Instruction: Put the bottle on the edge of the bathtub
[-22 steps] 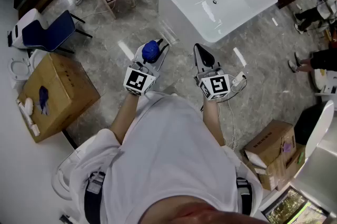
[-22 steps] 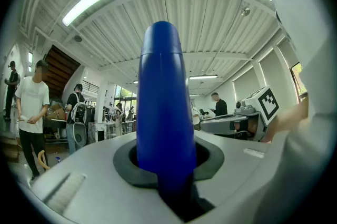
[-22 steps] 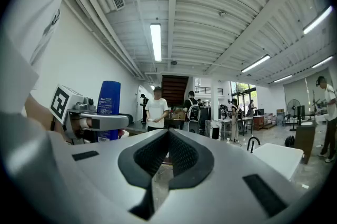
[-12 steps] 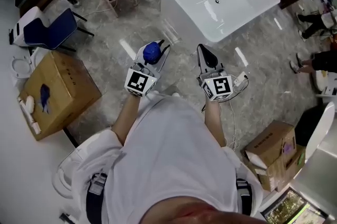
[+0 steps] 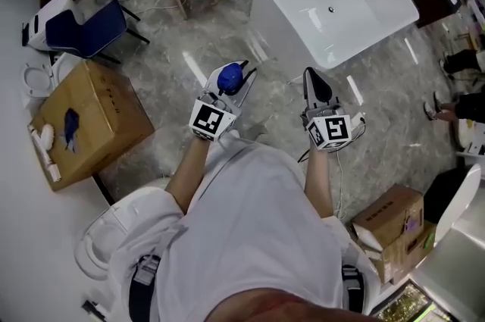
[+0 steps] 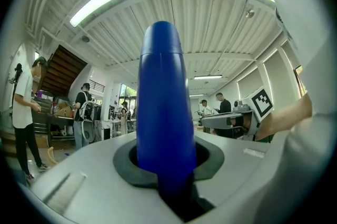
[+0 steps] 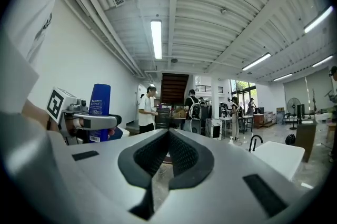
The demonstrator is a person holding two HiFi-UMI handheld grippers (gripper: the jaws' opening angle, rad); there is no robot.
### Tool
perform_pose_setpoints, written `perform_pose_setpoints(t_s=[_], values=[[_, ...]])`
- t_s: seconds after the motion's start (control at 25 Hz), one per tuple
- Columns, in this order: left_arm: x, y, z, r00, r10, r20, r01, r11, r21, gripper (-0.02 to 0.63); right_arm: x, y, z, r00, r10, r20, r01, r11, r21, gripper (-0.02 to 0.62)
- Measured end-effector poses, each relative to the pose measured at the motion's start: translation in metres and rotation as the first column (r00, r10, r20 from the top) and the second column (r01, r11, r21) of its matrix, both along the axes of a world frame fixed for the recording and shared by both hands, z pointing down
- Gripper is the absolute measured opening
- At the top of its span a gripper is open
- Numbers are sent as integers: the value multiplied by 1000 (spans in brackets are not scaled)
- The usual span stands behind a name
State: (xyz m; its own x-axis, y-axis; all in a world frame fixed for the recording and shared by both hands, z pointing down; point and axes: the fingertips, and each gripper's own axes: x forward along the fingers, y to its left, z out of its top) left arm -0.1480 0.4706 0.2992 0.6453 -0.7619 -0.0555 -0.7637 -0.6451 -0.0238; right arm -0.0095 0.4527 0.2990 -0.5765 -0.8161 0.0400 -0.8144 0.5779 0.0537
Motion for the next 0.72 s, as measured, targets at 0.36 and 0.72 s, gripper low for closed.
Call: perform_pose_setpoints(t_s=[0.36,0.72], values=[[-32,-26,17,1000,-19,2,19,999,-26,92,-19,-28,4,1000,15,-3,-15,1000,-5,2],[-23,-121,24,998,-34,45,36,999,-40,92,-8,-121,17,999,-2,39,2,1000,-3,2]])
